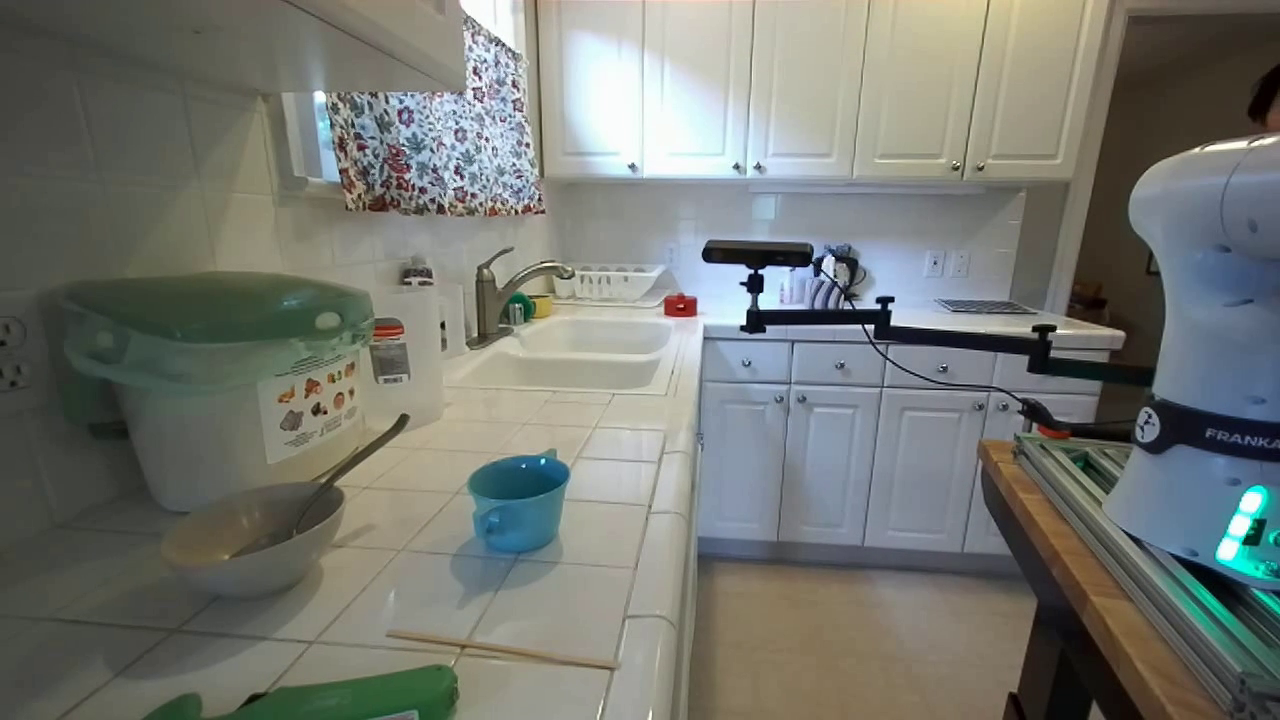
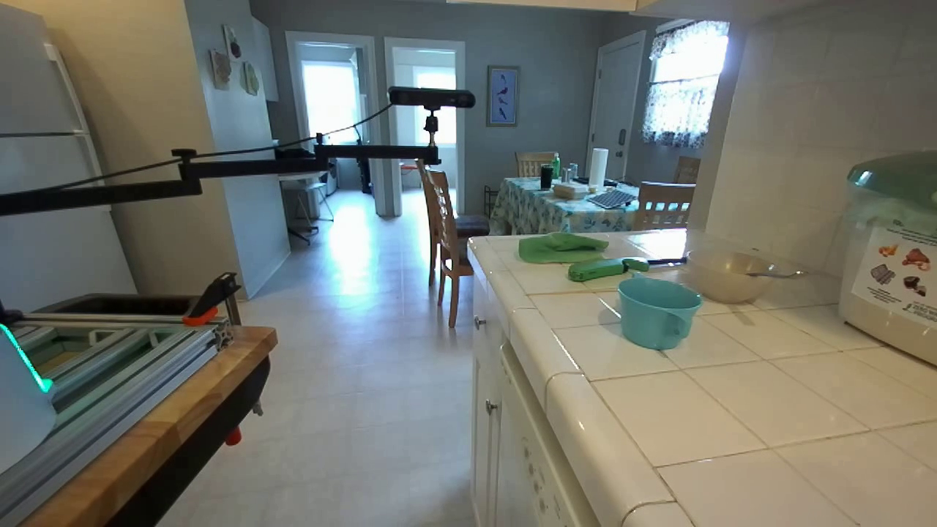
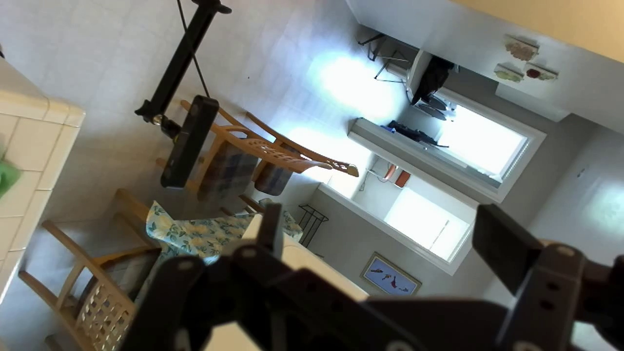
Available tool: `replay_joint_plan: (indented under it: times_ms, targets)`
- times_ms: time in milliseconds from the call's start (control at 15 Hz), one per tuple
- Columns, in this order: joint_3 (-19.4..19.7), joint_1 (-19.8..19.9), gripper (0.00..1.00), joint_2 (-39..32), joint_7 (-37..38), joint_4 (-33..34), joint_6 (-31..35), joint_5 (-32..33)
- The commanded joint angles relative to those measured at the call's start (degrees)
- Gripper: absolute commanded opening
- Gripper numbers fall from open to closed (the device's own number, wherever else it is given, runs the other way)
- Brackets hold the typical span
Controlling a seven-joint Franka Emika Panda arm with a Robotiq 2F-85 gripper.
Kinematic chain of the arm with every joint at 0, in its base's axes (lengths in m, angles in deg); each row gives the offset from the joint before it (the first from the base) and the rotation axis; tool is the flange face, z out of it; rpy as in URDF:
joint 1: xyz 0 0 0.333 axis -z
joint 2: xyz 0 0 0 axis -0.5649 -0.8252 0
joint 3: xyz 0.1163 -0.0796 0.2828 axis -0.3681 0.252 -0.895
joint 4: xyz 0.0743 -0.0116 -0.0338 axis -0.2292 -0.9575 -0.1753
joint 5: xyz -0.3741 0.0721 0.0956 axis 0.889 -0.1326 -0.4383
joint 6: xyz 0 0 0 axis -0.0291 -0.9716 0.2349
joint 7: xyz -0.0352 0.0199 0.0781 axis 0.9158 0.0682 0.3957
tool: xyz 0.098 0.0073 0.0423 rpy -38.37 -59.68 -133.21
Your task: Open the cabinet's left door
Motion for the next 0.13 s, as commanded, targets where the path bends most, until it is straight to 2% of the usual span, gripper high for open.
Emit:
replay_joint_plan:
  times_ms: [0,67]
  targets:
    - [-2.6,4.5,1.00,-0.5,-0.8,0.5,-1.8,-1.5]
    - [-2.6,4.5,1.00,-0.5,-0.8,0.5,-1.8,-1.5]
